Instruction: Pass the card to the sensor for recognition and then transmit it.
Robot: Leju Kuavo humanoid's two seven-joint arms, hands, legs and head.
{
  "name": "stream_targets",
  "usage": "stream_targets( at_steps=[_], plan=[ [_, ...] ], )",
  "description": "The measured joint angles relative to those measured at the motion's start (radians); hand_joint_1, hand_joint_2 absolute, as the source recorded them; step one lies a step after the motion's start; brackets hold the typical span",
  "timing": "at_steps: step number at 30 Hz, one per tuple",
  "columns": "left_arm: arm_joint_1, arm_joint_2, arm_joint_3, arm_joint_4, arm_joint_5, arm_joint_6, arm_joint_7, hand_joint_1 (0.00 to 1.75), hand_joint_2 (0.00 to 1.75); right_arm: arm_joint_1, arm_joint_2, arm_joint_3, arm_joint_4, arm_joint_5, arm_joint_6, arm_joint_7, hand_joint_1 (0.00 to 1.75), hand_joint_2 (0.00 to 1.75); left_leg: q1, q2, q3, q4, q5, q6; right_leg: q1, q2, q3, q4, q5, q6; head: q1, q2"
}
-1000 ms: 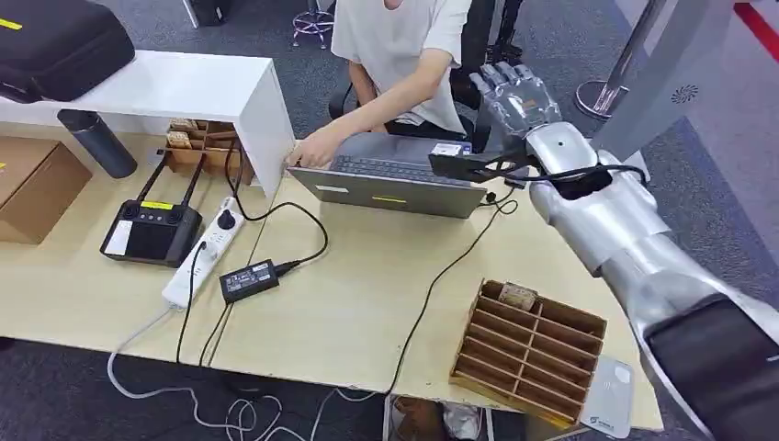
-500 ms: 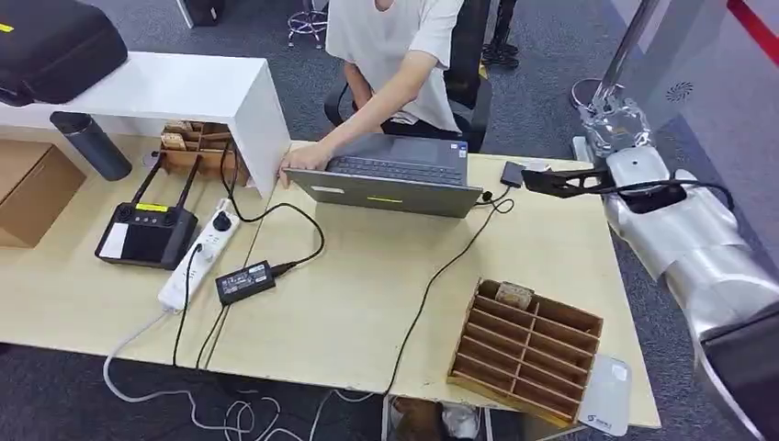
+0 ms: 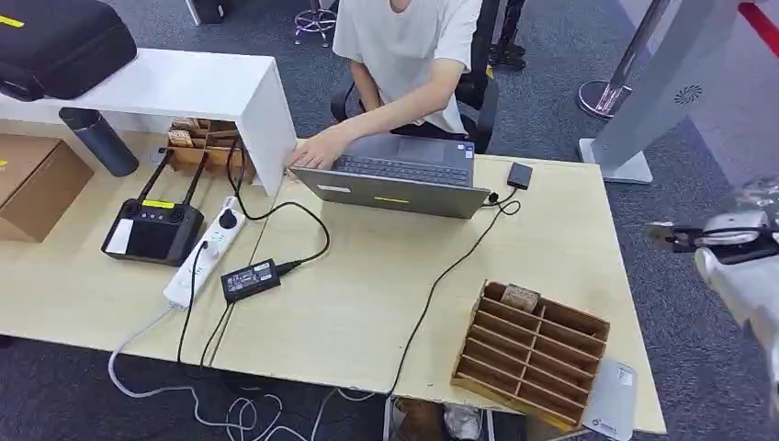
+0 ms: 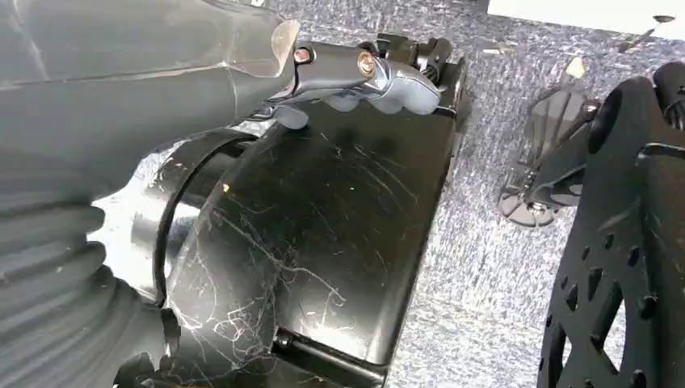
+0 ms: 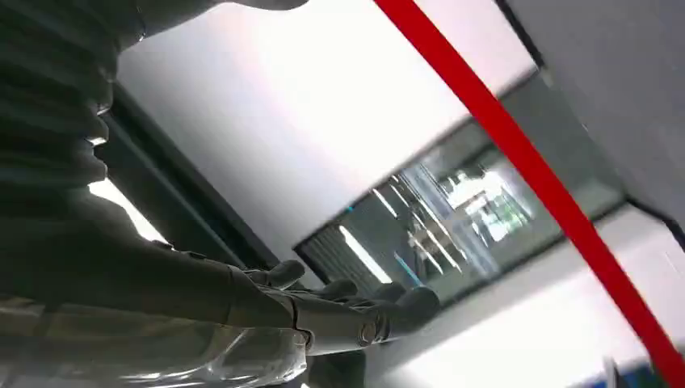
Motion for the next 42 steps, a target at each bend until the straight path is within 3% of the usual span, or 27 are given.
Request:
stream_targets(
  at_steps=[3,6,9,13,21,28,34,38,42],
  plan=[
    [-0.006,-0.003,0.0,0.0,0.0,-0.018,0.006,0.0,1.75,0.064,-0.061,-0.018,-0.002,-0.013,0.082,0.005,0.0,1.75,0.0,0.001,0.0,0.0,0.0,0.0,0.0,0.001,-0.001,0.0,0.0,0.0,0.0,0.0],
    [-0.013,-0.005,0.0,0.0,0.0,-0.029,0.006,0.0,1.75,0.142,-0.122,-0.036,-0.02,-0.028,0.109,0.004,0.0,1.75,0.001,0.006,0.004,-0.001,-0.003,-0.001,0.001,0.008,0.0,-0.001,-0.001,0.0,-0.004,0.0],
    [-0.017,-0.013,0.0,0.0,0.0,-0.042,0.008,0.0,1.75,0.349,-0.233,-0.125,-0.114,-0.047,0.124,-0.003,0.0,1.75,0.006,-0.017,0.004,0.0,-0.004,0.001,0.006,-0.017,0.013,-0.004,-0.01,0.002,-0.002,0.0],
    [-0.019,-0.014,0.0,0.0,0.0,-0.049,0.008,0.0,1.75,0.606,-0.327,-0.269,-0.235,-0.044,0.116,-0.01,0.0,1.75,0.006,-0.019,0.005,-0.002,-0.006,0.001,0.005,-0.017,0.014,-0.003,-0.011,0.001,0.001,0.0],
    [-0.021,-0.016,0.0,0.0,0.0,-0.054,0.007,0.0,1.75,0.917,-0.408,-0.463,-0.397,-0.012,0.118,-0.027,0.0,1.75,0.005,-0.007,0.009,-0.003,-0.01,0.001,0.003,-0.005,0.013,-0.003,-0.012,0.001,0.001,0.0],
    [-0.023,-0.018,-0.001,0.0,0.0,-0.058,0.007,0.0,1.75,1.14,-0.41,-0.576,-0.503,0.011,0.082,-0.044,0.0,1.75,0.004,-0.003,0.01,-0.003,-0.01,0.001,0.003,-0.002,0.012,-0.003,-0.012,0.001,0.001,0.0],
    [-0.024,-0.019,-0.001,0.0,0.0,-0.064,0.008,0.0,1.75,1.234,-0.369,-0.586,-0.544,0.027,0.046,-0.051,0.0,1.75,0.004,-0.003,0.011,-0.003,-0.01,0.001,0.002,-0.001,0.012,-0.003,-0.012,0.0,0.001,0.0],
    [-0.025,-0.02,-0.001,0.0,0.0,-0.065,0.015,0.0,1.75,1.226,-0.311,-0.584,-0.532,0.02,0.048,-0.057,0.0,1.75,0.005,0.004,0.013,-0.004,-0.01,0.001,0.004,0.004,0.012,-0.003,-0.011,0.0,0.001,0.0],
    [-0.027,-0.024,-0.001,0.0,0.0,-0.061,0.028,0.0,1.75,1.188,-0.198,-0.559,-0.465,0.0,0.046,-0.06,0.0,1.75,0.005,0.006,0.014,-0.004,-0.011,0.0,0.003,0.006,0.013,-0.003,-0.011,0.0,0.002,0.0]
  ],
)
